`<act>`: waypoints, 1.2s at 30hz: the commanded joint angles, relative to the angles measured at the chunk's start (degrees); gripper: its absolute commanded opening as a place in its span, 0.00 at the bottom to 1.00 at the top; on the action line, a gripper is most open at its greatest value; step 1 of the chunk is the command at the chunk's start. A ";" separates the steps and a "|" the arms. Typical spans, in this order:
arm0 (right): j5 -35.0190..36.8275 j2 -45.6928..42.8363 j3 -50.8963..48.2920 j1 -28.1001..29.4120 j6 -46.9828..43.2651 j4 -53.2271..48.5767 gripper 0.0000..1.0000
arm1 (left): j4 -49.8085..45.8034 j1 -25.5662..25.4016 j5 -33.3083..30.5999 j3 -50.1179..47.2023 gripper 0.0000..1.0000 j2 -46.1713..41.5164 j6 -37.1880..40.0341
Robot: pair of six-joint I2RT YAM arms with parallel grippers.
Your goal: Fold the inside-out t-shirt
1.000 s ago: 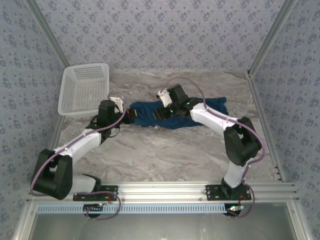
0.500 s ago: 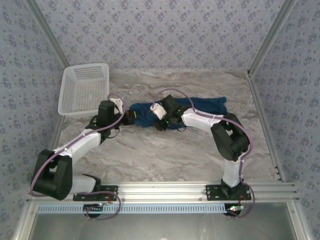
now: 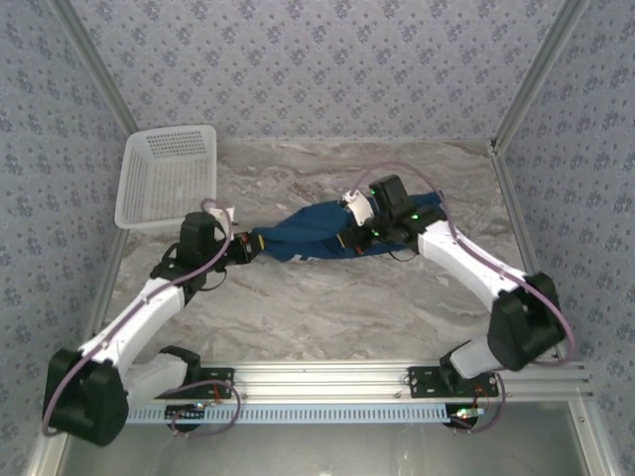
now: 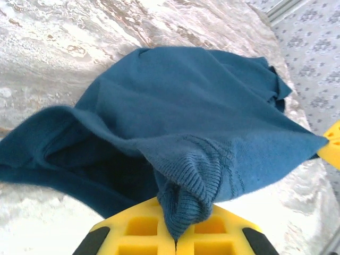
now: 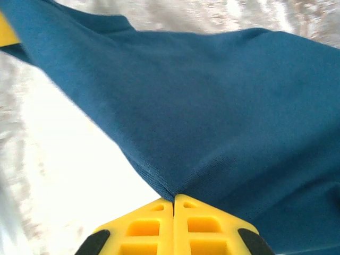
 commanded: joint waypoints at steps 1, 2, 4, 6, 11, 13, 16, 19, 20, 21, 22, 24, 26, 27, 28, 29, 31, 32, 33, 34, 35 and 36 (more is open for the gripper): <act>-11.37 -4.32 -0.80 -0.89 5.16 -7.28 0.00 | -8.53 0.31 1.30 -0.15 0.00 -7.19 -2.51; -12.63 -4.77 -0.54 -1.38 6.16 -6.93 0.00 | -10.38 0.31 0.25 -0.11 0.00 -8.64 -2.51; -14.45 -4.12 0.62 -3.03 7.28 -5.55 0.00 | -12.82 0.47 -2.81 -0.06 0.00 -10.10 -2.08; -12.34 -0.94 2.02 -4.56 9.10 -3.96 0.00 | -13.62 0.52 -5.13 -0.12 0.00 -8.32 -1.46; -3.57 13.29 11.56 -4.82 9.84 -3.45 0.00 | -13.91 0.03 -10.20 1.69 0.16 4.49 2.75; -2.90 18.23 15.07 -4.23 10.25 -2.55 0.00 | -13.35 -1.35 -13.36 2.76 0.33 6.88 4.32; -3.56 24.91 19.99 -3.95 10.85 -2.91 0.00 | -12.37 -5.56 -20.61 4.03 0.56 6.19 5.39; -2.14 29.40 23.23 -3.75 10.10 -4.62 0.00 | -8.82 -12.66 -27.39 4.43 0.69 5.35 5.64; -2.15 29.95 23.60 -3.70 9.74 -5.08 0.00 | -6.48 -14.71 -27.44 4.35 0.70 5.97 5.94; -2.09 30.37 23.56 -3.74 9.62 -5.29 0.00 | -3.97 -16.51 -26.41 4.56 0.71 7.57 6.25; -2.26 30.21 22.96 -3.74 9.62 -5.08 0.00 | -2.21 -18.02 -24.92 5.61 0.70 10.20 6.56; -2.53 29.53 21.94 -3.85 9.81 -4.56 0.00 | -2.55 -20.12 -24.77 9.54 0.70 16.48 7.26; -2.61 28.24 20.50 -3.99 10.04 -4.16 0.00 | -2.73 -21.21 -26.02 13.14 0.70 22.50 8.78; -2.56 27.52 19.79 -4.14 10.18 -3.72 0.00 | -2.14 -21.39 -25.75 14.66 0.70 25.41 9.55; -2.72 26.83 19.11 -4.26 10.27 -3.44 0.00 | -1.90 -21.48 -25.52 16.30 0.70 28.18 10.34; -2.77 26.28 18.38 -4.48 10.47 -3.33 0.00 | -1.84 -21.49 -24.52 18.02 0.70 30.68 11.22; -2.69 25.32 17.40 -4.78 10.54 -3.05 0.00 | -1.77 -21.79 -22.04 20.66 0.70 34.46 12.37; -2.77 24.88 16.98 -4.93 10.67 -2.82 0.00 | -1.78 -21.93 -21.24 21.77 0.69 36.23 12.73; -2.72 24.63 16.51 -5.01 10.79 -2.56 0.00 | -2.22 -22.25 -21.27 22.80 0.68 37.47 13.10; -2.88 24.34 16.18 -5.14 10.80 -2.40 0.00 | -2.83 -22.54 -21.59 23.83 0.65 38.74 13.45; -2.87 24.14 16.02 -5.27 10.87 -2.33 0.00 | -3.06 -22.66 -21.54 24.40 0.60 39.67 13.84; -2.87 23.89 15.84 -5.34 10.89 -2.29 0.00 | -3.08 -22.68 -21.42 24.80 0.50 40.53 14.18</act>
